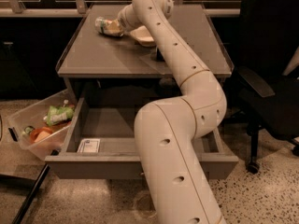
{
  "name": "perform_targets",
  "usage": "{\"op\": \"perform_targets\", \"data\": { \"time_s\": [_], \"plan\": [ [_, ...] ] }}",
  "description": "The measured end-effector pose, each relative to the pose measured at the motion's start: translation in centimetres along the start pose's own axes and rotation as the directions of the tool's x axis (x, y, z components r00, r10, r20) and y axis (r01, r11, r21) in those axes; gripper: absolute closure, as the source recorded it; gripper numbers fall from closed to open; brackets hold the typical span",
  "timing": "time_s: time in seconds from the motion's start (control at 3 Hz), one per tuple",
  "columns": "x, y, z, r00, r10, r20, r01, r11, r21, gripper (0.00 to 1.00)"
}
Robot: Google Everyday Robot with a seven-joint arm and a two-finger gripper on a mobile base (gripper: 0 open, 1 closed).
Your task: Place 7up can into top drawer
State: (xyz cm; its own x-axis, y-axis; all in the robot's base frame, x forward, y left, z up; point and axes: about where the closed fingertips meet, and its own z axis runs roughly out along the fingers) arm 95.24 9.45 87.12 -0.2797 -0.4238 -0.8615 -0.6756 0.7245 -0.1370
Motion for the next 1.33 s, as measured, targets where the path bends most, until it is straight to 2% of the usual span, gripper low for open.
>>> {"op": "perform_targets", "data": {
  "time_s": [0.33, 0.67, 1.0, 1.33],
  "plan": [
    [0.0, 0.4, -0.1, 1.000, -0.018, -0.008, 0.018, 0.9998, -0.013, 0.85],
    [0.5, 1.9, 0.1, 0.998, -0.052, -0.031, 0.050, 0.9965, -0.067, 0.69],
    [0.8, 3.0, 0.1, 0.996, -0.075, -0.042, 0.070, 0.9915, -0.109, 0.73],
    [0.7, 3.0, 0.0, 0.996, -0.076, -0.042, 0.071, 0.9915, -0.110, 0.96]
  ]
}}
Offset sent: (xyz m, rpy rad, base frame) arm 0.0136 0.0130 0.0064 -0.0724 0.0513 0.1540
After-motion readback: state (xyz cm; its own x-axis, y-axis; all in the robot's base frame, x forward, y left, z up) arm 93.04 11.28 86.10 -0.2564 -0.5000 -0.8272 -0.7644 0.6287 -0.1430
